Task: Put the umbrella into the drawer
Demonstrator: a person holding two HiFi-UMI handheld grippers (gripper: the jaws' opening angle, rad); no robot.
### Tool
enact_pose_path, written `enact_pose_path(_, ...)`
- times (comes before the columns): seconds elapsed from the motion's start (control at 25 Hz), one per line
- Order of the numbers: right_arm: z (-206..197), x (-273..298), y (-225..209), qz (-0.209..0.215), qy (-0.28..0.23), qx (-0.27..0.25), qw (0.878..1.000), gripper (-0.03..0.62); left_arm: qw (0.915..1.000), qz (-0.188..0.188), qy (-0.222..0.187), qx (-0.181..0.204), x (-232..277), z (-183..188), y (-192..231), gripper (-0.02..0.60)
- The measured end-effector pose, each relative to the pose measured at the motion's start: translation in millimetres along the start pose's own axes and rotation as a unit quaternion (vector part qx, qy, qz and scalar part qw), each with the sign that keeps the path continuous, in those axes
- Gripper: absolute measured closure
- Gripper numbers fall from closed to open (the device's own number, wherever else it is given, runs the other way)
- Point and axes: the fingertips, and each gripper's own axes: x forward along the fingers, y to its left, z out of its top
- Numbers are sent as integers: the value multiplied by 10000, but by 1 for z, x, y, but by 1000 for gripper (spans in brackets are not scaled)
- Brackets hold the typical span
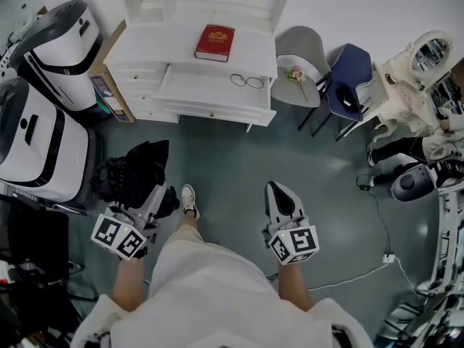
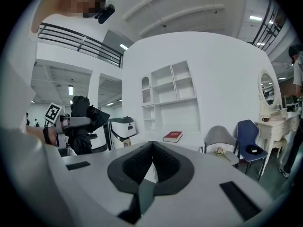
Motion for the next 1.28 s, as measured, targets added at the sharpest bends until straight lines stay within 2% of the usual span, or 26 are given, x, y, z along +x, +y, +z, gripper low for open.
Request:
enact_pose_path(0.16,4,59,-22,-233,194,-34,9995,592,9994,-291,106,-181,66,-2,37,313)
enact_pose_path(0.36,28,162,-40,-241,381,-178,9988,592,9973,-563,297,-372,148,10,96,313)
enact_pose_path(0.52,49,237,-45,-272,446,-324,9981,592,9909,-910,555,-818,196,13,137,313)
enact_pose_path(0.64,52,277,-42,-279,545,-365,9975,592,9872,-1067,782,-892,219,5,157,313)
enact_pose_path(0.8,52,297,-45,-307,684,-348,9966,592,9798,-1316,1043,-1089,241,-4,170,312)
enact_pose_path(0.96,54,311,-71,-492,716,-253,9959,592,9723,-1553,1297,-1174,271,-7,170,311)
enact_pose_path(1.12,58,325,-98,-507,693,-153,9962,592,9709,-1651,1349,-1087,299,-7,164,311)
enact_pose_path(1.28,77,345,-132,-450,332,-105,9984,592,9733,-1449,1333,-1183,334,-7,166,311)
